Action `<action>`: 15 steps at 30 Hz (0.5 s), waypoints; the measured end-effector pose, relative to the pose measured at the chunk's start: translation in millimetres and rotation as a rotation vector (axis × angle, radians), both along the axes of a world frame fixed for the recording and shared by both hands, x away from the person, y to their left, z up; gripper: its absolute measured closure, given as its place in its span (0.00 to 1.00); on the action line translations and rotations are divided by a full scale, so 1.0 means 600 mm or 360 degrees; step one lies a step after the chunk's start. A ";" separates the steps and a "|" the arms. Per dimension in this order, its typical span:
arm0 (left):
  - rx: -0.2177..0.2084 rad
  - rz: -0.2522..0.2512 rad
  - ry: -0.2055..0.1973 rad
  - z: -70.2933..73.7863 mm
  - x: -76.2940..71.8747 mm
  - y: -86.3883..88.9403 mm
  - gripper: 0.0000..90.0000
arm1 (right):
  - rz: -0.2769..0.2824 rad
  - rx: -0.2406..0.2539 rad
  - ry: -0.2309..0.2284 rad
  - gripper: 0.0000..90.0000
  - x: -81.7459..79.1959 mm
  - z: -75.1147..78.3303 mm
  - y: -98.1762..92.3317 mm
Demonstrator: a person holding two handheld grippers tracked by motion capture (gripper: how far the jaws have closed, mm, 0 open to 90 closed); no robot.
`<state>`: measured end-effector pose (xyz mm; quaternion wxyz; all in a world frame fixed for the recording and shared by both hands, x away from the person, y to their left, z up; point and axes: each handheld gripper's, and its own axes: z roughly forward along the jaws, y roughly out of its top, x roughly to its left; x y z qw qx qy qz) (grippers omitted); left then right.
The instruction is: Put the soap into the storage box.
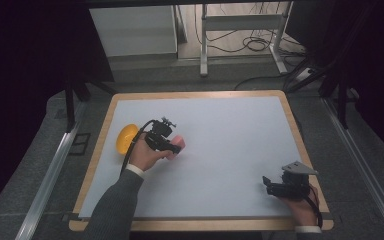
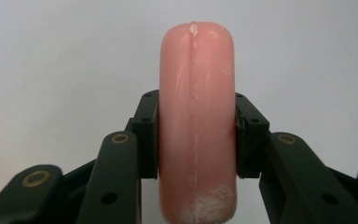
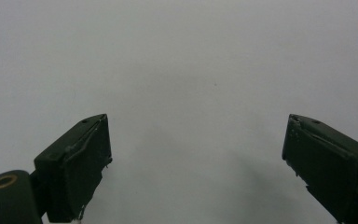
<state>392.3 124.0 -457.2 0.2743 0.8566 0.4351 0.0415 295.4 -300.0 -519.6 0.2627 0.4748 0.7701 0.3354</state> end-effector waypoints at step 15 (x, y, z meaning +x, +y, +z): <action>-0.0015 0.0048 -0.0009 0.006 0.003 0.026 0.67 | -0.0011 -0.0005 0.0005 0.08 0.000 0.000 0.000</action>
